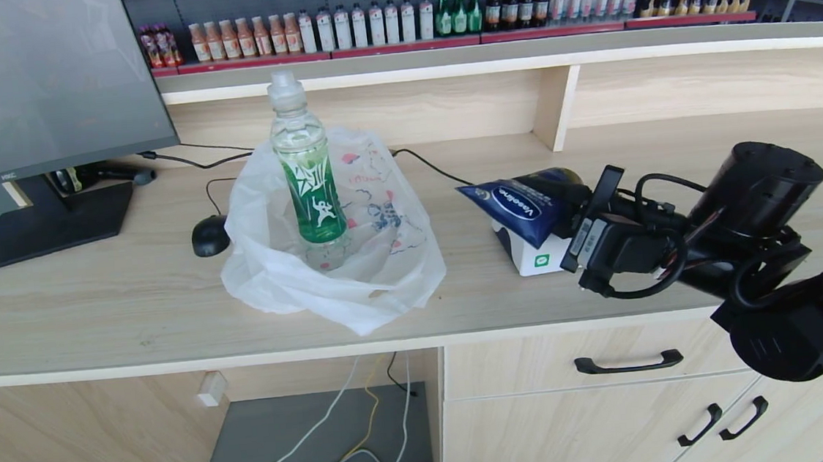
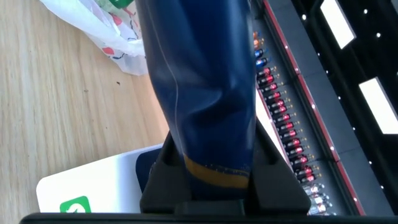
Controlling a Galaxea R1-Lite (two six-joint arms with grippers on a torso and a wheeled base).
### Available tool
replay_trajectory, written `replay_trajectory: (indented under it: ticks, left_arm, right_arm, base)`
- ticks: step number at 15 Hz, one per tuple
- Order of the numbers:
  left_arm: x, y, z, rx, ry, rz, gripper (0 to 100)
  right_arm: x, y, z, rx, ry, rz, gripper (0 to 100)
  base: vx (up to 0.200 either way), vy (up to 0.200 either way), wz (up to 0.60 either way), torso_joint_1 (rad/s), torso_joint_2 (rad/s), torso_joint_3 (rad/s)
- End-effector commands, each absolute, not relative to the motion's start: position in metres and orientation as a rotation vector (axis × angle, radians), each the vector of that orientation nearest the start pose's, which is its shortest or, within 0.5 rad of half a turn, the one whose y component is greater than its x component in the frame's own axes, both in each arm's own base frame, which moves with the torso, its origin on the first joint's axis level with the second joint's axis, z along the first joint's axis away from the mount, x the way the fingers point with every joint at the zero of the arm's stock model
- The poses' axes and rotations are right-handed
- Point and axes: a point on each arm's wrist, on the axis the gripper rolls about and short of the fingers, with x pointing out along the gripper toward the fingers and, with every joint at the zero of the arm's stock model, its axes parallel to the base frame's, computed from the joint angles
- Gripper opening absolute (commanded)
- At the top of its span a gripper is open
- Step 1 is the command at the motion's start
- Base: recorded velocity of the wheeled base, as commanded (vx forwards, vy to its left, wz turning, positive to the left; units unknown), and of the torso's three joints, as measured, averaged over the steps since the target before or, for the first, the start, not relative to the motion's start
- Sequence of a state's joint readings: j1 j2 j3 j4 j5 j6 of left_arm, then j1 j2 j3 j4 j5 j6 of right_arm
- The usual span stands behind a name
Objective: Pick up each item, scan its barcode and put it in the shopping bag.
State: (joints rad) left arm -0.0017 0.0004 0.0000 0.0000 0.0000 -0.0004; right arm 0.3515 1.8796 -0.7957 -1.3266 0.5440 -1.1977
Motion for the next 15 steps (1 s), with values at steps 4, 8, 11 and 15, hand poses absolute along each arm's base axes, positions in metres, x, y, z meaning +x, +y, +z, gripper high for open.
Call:
replay_trajectory:
  ticks: [4,8,11,15]
  left_arm:
    - [-0.023,0.000,0.075,-0.002,0.000,-0.002,100]
    - [-0.023,0.000,0.075,-0.002,0.000,-0.002,100]
    - [-0.023,0.000,0.075,-0.002,0.000,-0.002,100]
    - [-0.023,0.000,0.075,0.000,0.000,-0.002,100]
  right_arm:
    - [0.306,0.126,0.191,-1.128,-0.752,0.640,0]
    - [0.301,0.130,0.199,-1.104,-0.771,0.638,0]
    - [0.296,0.134,0.225,-1.015,-0.806,0.595,0]
    - [0.287,0.128,0.243,-0.950,-0.835,0.595,0]
  base:
    - [0.000,0.000,0.00,0.000,0.00,0.000]
    - [0.000,0.000,0.00,0.000,0.00,0.000]
    - [0.000,0.000,0.00,0.000,0.00,0.000]
    - [0.000,0.000,0.00,0.000,0.00,0.000]
